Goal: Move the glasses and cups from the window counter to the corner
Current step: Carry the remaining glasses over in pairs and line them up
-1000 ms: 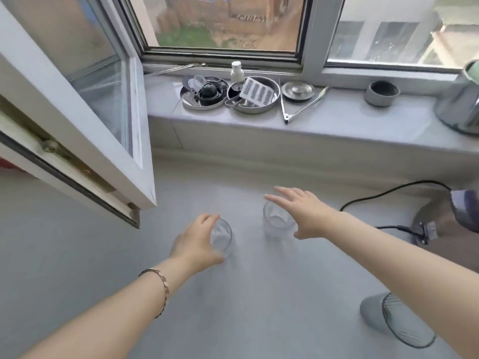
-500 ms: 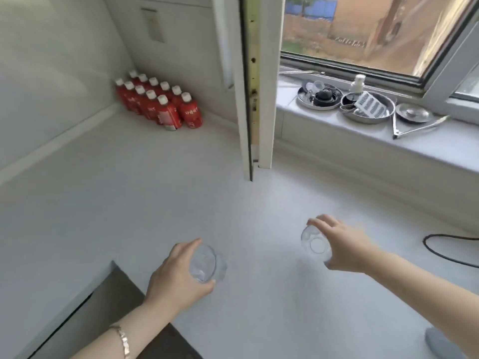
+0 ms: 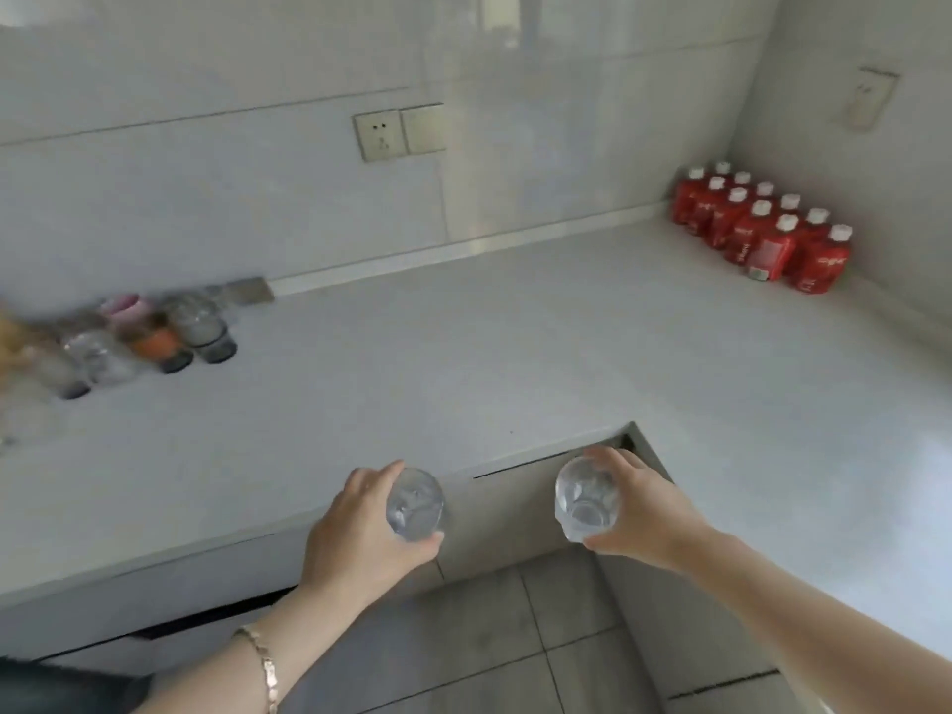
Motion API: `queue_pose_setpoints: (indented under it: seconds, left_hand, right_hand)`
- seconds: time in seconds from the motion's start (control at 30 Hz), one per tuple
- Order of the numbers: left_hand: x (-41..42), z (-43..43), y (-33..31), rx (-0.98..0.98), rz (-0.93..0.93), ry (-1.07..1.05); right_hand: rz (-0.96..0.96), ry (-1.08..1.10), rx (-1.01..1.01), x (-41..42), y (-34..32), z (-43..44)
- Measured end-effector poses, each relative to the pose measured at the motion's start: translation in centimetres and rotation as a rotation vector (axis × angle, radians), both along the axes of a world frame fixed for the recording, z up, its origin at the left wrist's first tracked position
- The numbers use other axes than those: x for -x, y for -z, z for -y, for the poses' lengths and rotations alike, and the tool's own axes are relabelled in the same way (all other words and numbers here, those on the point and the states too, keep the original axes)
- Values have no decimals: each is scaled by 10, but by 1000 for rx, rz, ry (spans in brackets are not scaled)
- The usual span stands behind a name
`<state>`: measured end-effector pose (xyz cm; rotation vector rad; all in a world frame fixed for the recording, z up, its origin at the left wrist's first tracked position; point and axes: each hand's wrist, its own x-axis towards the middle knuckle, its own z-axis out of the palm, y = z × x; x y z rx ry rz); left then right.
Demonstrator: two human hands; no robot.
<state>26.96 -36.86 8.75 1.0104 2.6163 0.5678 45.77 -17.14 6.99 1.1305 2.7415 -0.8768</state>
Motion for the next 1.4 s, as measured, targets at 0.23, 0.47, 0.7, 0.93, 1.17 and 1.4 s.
queue_pose_setpoints:
  seconds: [0.23,0.47,0.7,0.93,1.17,1.4]
  left_hand:
    - [105,131,-10,24,-31,-244]
    - [205,184,-5,140,-16,-417]
    - [319,179,6,221,11,-526]
    - [440,162,14,232,2,-606]
    - [550,149,43,275,14,-618]
    - [605,150,70,368,3,-507]
  right_hand:
    - [49,-210,37,152,2,89]
    - [48,-301,7,274,12,123]
    - [44,-378,41,401,35,123]
    - [42,-398,103,522,49,129]
    - [23,-345,191,597,59,148]
    - [7,-209,236,640,76,175]
